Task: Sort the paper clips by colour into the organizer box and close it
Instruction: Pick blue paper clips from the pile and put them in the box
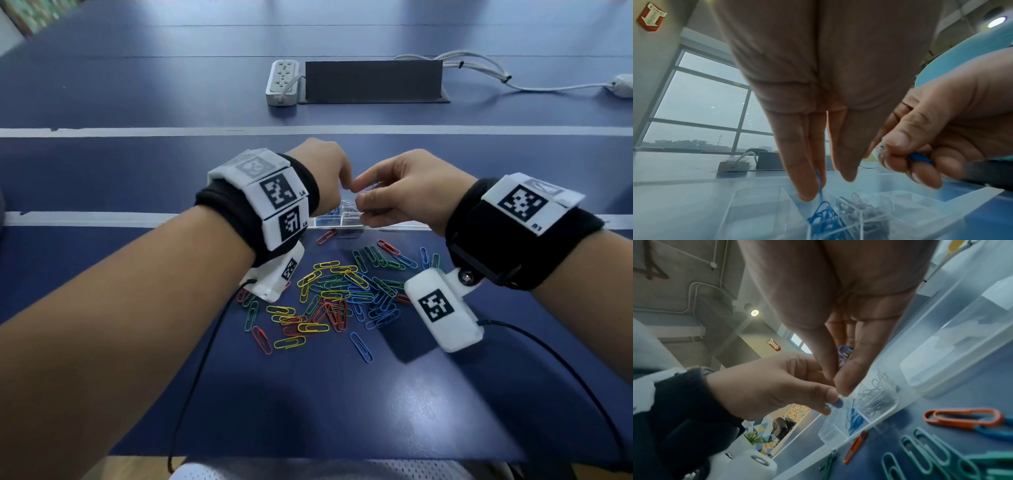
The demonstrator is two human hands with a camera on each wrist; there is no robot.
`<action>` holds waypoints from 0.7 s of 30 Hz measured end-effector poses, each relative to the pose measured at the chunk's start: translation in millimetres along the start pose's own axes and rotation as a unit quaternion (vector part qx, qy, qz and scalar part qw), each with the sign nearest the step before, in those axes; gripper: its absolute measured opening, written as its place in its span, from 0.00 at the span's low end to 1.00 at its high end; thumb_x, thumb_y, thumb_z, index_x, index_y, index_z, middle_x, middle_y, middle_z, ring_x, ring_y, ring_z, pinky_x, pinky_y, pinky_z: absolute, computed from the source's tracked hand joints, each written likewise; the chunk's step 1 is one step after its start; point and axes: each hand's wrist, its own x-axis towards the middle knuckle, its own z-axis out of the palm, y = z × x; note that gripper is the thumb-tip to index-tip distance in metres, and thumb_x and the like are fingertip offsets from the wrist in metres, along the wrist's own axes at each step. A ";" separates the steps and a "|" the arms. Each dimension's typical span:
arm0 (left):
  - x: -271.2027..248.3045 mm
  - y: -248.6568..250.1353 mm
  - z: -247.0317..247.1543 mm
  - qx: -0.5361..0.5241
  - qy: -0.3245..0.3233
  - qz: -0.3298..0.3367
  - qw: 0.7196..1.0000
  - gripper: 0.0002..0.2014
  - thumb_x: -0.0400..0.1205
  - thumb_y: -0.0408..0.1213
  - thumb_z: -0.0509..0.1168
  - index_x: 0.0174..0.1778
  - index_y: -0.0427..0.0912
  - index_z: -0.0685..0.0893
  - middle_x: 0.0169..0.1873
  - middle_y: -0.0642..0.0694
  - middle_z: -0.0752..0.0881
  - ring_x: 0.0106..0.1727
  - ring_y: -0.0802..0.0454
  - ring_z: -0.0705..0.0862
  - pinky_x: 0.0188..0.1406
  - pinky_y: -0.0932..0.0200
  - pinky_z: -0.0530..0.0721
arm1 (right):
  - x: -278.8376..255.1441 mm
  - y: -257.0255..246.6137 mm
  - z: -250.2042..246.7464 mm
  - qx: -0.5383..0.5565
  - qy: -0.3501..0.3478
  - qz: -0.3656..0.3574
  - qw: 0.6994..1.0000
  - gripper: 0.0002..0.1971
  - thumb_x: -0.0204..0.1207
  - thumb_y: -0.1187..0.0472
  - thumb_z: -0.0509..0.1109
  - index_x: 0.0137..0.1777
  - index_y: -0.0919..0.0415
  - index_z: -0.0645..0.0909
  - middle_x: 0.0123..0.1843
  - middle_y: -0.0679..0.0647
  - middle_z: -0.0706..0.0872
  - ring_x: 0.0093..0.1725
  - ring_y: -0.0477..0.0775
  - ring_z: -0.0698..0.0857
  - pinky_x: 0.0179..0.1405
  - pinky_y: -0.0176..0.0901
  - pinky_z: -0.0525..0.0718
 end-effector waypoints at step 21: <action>-36.6 -33.4 -1.9 -0.107 0.050 -0.062 0.991 0.11 0.79 0.39 0.64 0.56 0.47 0.84 0.40 0.49 0.81 0.31 0.55 0.75 0.43 0.62 0.74 | 28.2 -49.0 45.3 -0.416 0.048 -0.023 0.908 0.17 0.66 0.60 0.79 0.56 0.60 0.85 0.49 0.58 0.89 0.46 0.58 0.89 0.49 0.46 0.87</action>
